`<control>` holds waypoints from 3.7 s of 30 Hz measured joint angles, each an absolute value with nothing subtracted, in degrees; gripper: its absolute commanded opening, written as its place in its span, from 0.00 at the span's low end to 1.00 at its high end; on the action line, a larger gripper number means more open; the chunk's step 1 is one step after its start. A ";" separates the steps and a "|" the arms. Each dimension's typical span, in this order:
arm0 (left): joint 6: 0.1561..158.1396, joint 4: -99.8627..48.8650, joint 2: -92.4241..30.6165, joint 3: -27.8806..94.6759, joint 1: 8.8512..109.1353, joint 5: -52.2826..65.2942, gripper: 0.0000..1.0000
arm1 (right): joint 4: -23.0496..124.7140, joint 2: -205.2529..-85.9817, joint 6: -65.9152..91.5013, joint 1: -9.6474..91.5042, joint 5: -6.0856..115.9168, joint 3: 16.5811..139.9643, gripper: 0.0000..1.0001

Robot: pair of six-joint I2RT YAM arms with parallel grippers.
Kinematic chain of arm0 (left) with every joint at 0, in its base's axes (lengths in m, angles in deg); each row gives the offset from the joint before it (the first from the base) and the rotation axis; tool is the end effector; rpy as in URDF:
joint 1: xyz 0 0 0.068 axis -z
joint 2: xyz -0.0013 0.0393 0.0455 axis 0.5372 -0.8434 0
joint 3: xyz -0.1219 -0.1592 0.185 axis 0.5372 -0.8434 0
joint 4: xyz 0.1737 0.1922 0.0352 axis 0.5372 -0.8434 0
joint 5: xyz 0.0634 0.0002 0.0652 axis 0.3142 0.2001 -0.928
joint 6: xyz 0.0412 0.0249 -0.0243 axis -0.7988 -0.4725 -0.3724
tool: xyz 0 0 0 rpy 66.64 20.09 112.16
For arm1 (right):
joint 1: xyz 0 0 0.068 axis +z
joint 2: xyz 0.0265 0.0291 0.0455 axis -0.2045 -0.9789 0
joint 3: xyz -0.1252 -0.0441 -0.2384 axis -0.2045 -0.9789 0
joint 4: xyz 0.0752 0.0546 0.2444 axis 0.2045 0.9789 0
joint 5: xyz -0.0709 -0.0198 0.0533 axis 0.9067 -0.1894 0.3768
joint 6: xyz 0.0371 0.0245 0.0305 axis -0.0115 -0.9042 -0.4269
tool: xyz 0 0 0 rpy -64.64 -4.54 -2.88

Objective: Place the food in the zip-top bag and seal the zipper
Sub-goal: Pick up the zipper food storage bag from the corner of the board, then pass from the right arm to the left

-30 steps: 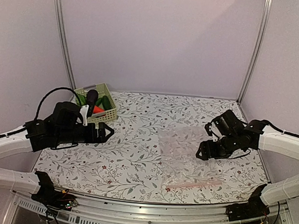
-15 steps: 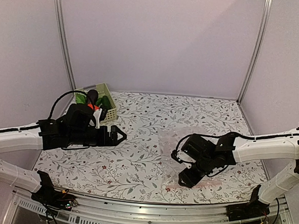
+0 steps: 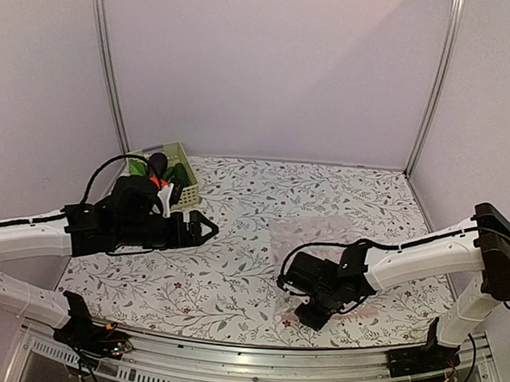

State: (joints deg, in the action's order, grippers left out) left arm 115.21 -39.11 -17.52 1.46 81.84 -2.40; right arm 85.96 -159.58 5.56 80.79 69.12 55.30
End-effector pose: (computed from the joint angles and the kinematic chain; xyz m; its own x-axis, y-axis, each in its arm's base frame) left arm 0.1550 -0.1800 0.2512 -0.7969 -0.2061 -0.5678 0.2428 0.7515 -0.6135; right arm 0.1067 0.2666 0.1487 -0.5633 -0.7944 -0.2270 -0.8064 0.5885 -0.0585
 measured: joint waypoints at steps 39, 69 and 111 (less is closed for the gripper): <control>108.98 -31.29 -14.68 2.79 86.60 1.12 1.00 | 65.72 -147.84 -2.92 80.40 60.95 59.30 0.00; 64.17 -61.03 -27.66 45.61 84.22 33.29 1.00 | 93.02 -141.35 -0.80 66.17 19.16 89.33 0.00; 70.46 -54.06 -33.52 42.57 84.24 43.98 0.03 | 91.30 -141.37 -0.51 66.17 18.50 85.47 0.08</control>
